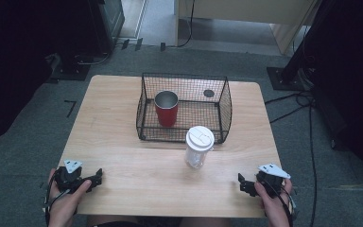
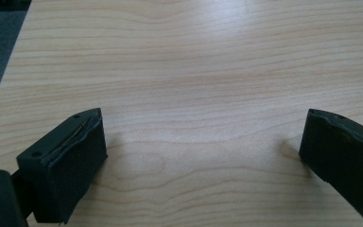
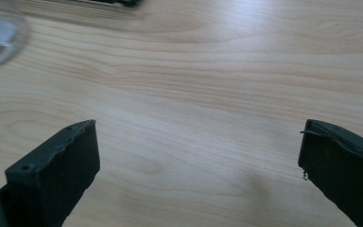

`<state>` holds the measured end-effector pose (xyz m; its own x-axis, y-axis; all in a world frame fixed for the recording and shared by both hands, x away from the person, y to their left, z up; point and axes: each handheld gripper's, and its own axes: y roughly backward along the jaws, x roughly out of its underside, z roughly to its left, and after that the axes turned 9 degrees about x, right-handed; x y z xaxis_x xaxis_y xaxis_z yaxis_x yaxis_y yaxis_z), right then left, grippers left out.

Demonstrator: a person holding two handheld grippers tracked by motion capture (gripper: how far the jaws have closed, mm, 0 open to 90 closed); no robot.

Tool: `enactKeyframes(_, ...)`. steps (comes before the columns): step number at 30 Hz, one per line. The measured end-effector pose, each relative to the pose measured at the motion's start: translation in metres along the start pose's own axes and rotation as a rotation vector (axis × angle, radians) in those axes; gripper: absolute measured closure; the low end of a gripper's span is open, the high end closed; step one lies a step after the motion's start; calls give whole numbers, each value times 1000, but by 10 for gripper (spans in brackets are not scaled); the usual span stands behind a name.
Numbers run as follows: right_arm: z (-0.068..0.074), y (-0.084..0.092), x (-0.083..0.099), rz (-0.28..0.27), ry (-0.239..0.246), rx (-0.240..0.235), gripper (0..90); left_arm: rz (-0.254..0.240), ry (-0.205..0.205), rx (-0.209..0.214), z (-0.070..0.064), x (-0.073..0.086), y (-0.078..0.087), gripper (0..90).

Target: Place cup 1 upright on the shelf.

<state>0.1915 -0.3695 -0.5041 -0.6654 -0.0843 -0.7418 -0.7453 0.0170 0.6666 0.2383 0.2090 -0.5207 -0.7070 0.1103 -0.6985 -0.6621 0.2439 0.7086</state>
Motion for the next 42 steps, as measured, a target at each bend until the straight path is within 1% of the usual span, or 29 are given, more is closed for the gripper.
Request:
enactKeyframes(4,13,8,-2,-25,45,-18,0,4,-6,6,0,-2,-2,15)
enactKeyframes(8,27,16,-6,-55,80,-70,0,4,-6,6,0,-1,-2,16)
enactKeyframes(12,41,23,-9,-73,117,-118,0,3,-5,6,0,-1,-2,16)
enactKeyframes(15,49,28,-11,-88,141,-145,0,4,-5,6,0,-1,-2,16)
enactKeyframes(20,58,34,-14,-105,146,-169,0,2,-4,6,0,-1,-2,16)
enactKeyframes(25,64,37,-16,-116,163,-154,0,2,-5,6,0,-1,-2,16)
enactKeyframes(29,69,37,-17,-125,168,-175,0,3,-5,6,0,-1,-2,16)
enactKeyframes(35,82,41,-22,-139,182,-213,0,3,-3,4,0,-2,-2,16)
enactKeyframes(42,96,39,-30,-153,197,-238,0,2,-3,4,0,-2,-2,16)
